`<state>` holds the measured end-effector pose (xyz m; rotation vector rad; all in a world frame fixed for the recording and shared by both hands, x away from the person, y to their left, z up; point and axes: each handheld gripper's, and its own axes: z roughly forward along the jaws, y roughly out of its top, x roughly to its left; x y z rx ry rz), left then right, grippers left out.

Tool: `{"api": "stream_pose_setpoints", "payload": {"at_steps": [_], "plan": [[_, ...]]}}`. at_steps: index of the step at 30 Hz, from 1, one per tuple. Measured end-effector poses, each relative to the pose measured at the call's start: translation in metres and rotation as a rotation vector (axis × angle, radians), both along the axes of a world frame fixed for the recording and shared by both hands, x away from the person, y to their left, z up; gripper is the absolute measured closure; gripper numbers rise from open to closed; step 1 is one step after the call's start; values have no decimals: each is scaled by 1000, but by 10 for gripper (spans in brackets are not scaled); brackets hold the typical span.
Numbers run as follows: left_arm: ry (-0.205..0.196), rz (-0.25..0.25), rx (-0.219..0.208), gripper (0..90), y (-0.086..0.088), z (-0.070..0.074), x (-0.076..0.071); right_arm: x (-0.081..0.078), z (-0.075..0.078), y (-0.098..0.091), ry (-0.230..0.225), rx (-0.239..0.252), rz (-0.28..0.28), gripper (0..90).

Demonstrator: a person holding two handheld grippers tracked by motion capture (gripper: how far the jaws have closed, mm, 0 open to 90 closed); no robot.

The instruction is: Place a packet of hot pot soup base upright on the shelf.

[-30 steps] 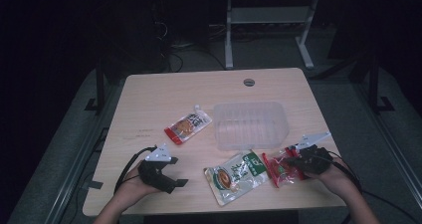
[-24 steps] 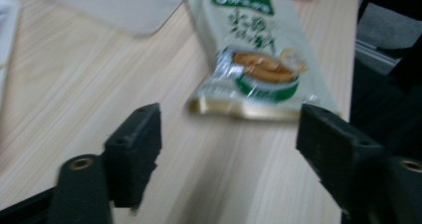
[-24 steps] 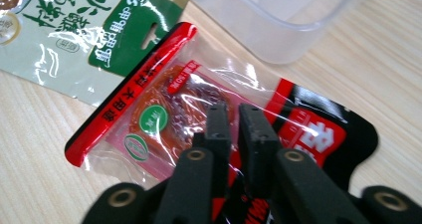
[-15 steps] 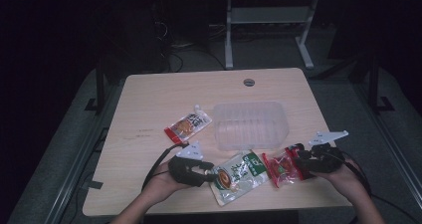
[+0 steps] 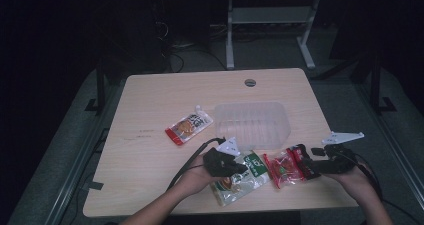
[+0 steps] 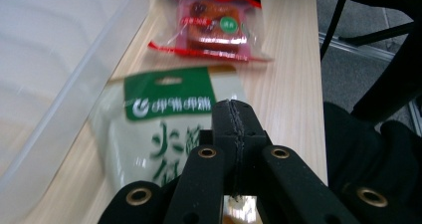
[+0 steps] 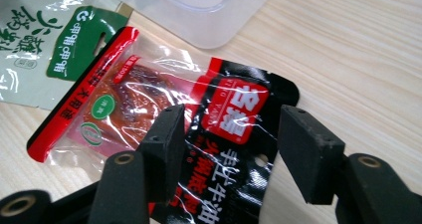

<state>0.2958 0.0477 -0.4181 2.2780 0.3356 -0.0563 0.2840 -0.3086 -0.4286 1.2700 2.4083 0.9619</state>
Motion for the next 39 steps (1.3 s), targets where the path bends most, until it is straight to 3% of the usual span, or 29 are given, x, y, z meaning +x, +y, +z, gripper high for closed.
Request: {"api": "stream_pose_setpoints", "payload": {"at_steps": [8, 18, 21, 29, 34, 39], "plan": [[-11, -29, -9, 897, -34, -4, 9, 0, -3, -7, -4, 12, -19, 390], [-28, -51, 7, 897, -70, -17, 17, -4, -4, -16, -1, 28, -45, 373], [-43, -61, 29, 896, -81, -23, 18, -5, -4, -19, -7, 28, -48, 367], [-43, -49, 57, 896, -89, -35, 21, -7, -3, -20, -9, 33, -52, 358], [-42, -38, 42, 897, -90, -36, 22, -7, -2, -21, -17, 43, -56, 351], [-61, -58, 89, 897, -92, -41, 23, -8, 1, -22, -24, 51, -59, 336]]}}
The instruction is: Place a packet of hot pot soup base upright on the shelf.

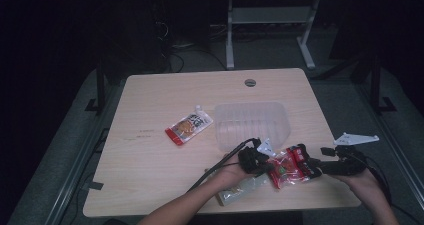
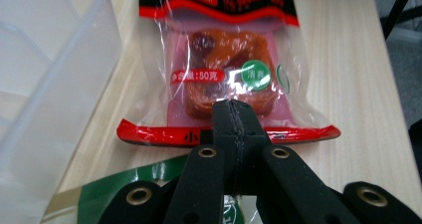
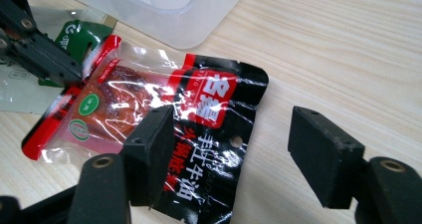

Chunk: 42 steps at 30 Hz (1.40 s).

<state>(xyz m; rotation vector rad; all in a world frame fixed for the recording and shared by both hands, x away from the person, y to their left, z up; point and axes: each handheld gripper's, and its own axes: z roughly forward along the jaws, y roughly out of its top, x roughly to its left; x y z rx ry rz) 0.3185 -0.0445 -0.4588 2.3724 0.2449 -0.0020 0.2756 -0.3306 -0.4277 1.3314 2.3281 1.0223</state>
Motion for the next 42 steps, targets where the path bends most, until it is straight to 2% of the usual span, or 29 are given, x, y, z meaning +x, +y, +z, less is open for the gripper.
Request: {"api": "stream_pose_setpoints", "payload": {"at_steps": [4, 7, 11, 15, 16, 19, 20, 25, 28, 31, 34, 36, 41, 42], "plan": [[14, 12, 8, 898, -2, -4, -1, -2, 3, -4, -5, 17, -5, 314], [25, 19, 21, 899, -1, -6, 1, -3, 5, -7, -17, 68, 2, 301], [30, 15, 26, 899, -1, -5, 1, -2, 5, -5, -18, 79, 11, 293], [31, 9, 27, 899, 0, -5, 2, 3, -1, 0, 15, 94, 28, 285], [26, 6, 32, 899, 0, -5, 2, 6, -6, 3, 48, 107, 31, 280], [18, 9, 34, 899, 0, -5, 1, 9, -10, 4, 53, 108, 50, 271], [22, 14, 34, 899, -1, -5, 0, 11, -15, 6, 75, 119, 53, 264], [29, 19, 33, 900, 0, -5, 0, 15, -21, 6, 98, 135, 60, 254], [29, 23, 29, 900, 0, -5, 0, 19, -28, 7, 141, 178, 76, 245], [30, 22, 32, 900, 0, -5, 0, 20, -29, 9, 152, 192, 89, 247], [30, 23, 32, 900, 0, -5, 0, 20, -28, 11, 159, 200, 103, 273], [30, 24, 32, 900, 0, -5, 0, 19, -26, 11, 136, 196, 101, 323], [31, 24, 32, 900, 0, -5, 0, 14, -17, 5, 89, 213, 111, 544], [31, 24, 32, 900, 0, -5, 0, 14, -17, 5, 89, 213, 111, 544]]}}
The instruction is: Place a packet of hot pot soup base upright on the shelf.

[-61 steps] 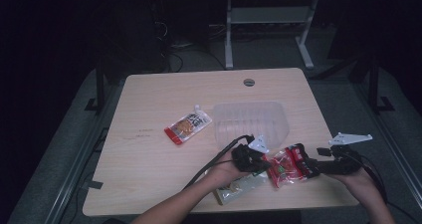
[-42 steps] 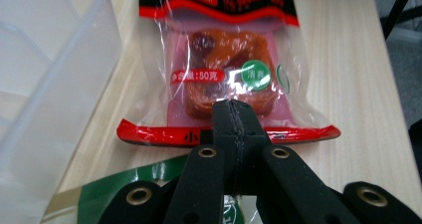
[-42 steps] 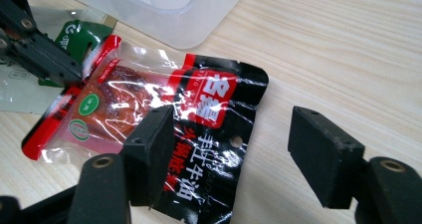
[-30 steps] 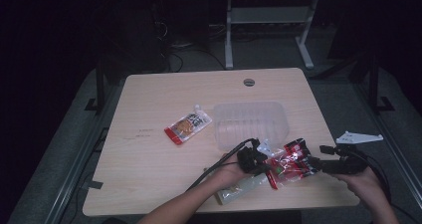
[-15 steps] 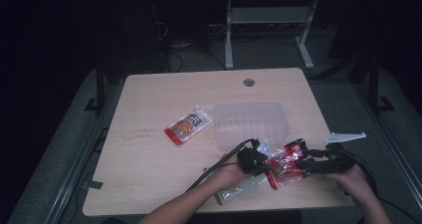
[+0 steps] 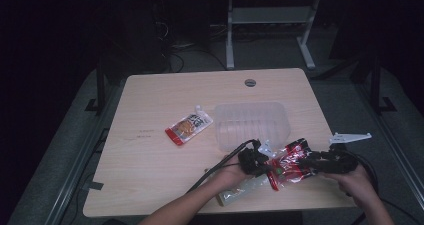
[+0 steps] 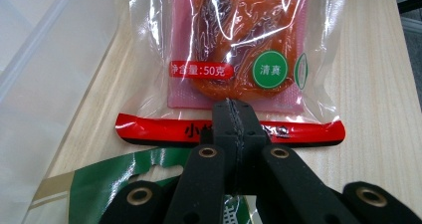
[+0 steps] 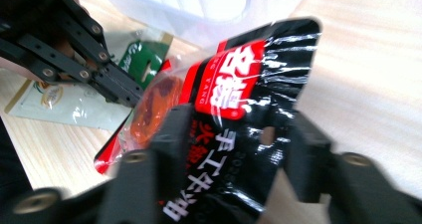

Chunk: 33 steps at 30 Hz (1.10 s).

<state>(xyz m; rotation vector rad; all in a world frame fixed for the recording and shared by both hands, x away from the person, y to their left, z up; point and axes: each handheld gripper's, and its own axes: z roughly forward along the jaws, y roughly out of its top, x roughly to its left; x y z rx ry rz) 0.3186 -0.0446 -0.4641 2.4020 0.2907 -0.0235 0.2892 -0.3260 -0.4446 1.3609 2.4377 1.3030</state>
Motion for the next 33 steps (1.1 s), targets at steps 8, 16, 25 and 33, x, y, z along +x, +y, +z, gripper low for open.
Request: {"api": "stream_pose_setpoints", "payload": {"at_steps": [8, 16, 25, 33], "plan": [[-4, 1, -2, 900, 0, 0, 0, -4, 11, 2, -57, 48, 68, 832], [-5, -3, -1, 900, 1, 0, 0, -6, 13, 3, -79, 70, 127, 898], [29, -12, 4, 900, 5, 3, 1, -12, 24, 3, -104, 145, 147, 900], [33, -8, -35, 899, 22, 18, 1, -22, 38, 5, -155, 209, 169, 900]]}}
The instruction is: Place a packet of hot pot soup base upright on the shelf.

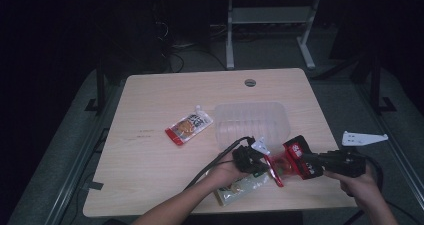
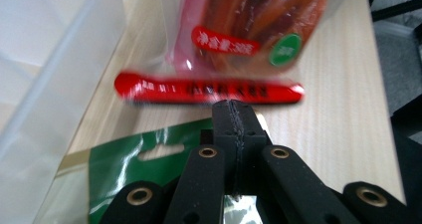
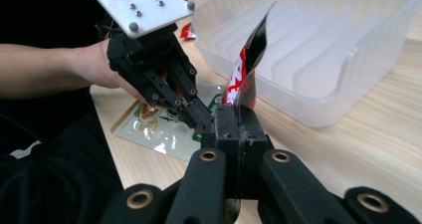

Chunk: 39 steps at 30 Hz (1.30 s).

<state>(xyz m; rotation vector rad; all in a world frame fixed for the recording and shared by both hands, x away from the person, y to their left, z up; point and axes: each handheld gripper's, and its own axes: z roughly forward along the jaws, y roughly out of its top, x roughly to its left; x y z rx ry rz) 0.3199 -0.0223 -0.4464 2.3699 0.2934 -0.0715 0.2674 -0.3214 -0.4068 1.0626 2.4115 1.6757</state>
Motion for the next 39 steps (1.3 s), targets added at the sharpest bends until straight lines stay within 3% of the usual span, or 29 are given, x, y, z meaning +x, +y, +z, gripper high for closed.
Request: {"api": "stream_pose_setpoints", "payload": {"at_steps": [3, 9, 18, 30, 39], "plan": [[5, 14, -23, 897, 15, 7, 0, -2, 5, 3, -16, 5, 10, 900], [32, 56, -58, 802, 45, 18, -1, -2, 13, 7, -41, 10, 18, 900], [17, 77, -34, 630, 98, 25, -14, -1, 24, 11, -63, 37, 26, 900], [-8, 216, -43, 470, 184, 29, -22, 5, 40, 20, -92, 57, 34, 900], [-31, 313, -33, 370, 227, 23, -24, 15, 56, 30, -111, 57, 16, 900]]}}
